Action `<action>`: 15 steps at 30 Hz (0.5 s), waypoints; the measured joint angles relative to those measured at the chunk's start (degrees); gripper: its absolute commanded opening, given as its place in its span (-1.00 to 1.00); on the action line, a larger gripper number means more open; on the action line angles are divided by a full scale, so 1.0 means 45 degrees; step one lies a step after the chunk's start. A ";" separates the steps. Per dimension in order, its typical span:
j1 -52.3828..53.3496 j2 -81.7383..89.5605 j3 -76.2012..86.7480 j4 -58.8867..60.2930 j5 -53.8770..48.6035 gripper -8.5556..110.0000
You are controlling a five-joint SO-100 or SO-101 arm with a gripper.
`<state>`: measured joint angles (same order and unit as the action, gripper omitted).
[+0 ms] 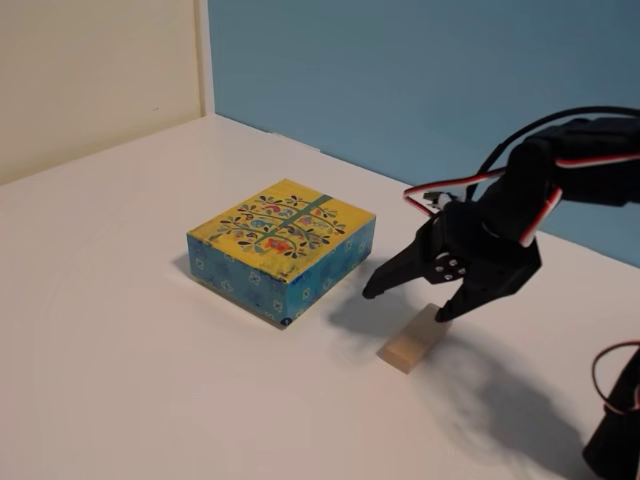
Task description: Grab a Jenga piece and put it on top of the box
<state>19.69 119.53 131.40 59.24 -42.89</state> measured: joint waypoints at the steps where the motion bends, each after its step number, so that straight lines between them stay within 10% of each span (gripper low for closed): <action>1: -0.0039 0.0000 0.0000 0.0000 -0.0176 -0.28; 15: 0.1602 -0.0762 0.0020 0.0000 -0.1191 -0.26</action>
<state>26.89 116.10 131.48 59.24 -48.25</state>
